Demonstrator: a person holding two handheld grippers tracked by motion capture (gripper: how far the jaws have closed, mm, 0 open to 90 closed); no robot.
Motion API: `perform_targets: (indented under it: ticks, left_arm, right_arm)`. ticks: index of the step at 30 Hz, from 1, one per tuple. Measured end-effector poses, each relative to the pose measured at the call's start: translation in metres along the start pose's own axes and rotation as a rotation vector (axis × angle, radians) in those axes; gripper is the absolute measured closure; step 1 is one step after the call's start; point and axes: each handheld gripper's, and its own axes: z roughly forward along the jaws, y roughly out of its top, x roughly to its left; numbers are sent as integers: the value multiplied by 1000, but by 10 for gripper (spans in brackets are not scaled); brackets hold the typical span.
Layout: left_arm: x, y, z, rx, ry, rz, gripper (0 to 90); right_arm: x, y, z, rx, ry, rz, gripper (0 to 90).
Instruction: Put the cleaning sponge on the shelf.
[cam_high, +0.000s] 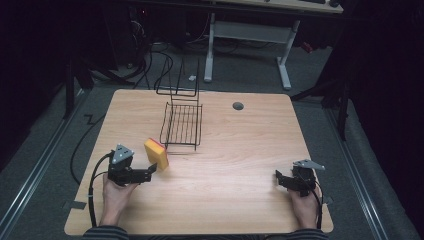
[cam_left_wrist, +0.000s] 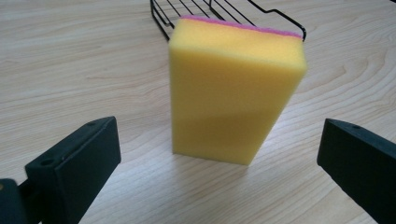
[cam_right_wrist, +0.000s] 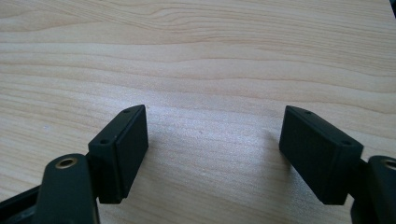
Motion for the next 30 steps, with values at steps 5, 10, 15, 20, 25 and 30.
perform_targets:
  ticks: [5, 10, 15, 20, 25, 30]
  left_arm:
    - [-4, 5, 6, 13, 4, 14, 0]
    - [-8, 10, 14, 32, 6, 28, 0]
    - [-11, 12, 22, 51, 10, 32, 0]
    - [-10, 14, 29, 63, 3, 30, 0]
    - [-10, 13, 35, 68, 2, 20, 1]
    - [-10, 12, 42, 84, 7, 17, 3]
  right_arm:
    - [0, 0, 0, 0, 0, 0, 240]
    - [0, 0, 0, 0, 0, 0, 240]
    - [0, 0, 0, 1, 1, -1, 240]
    - [0, 0, 0, 1, 1, -1, 240]
    - [0, 0, 0, 1, 1, -1, 240]
    - [0, 0, 0, 0, 1, 1, 240]
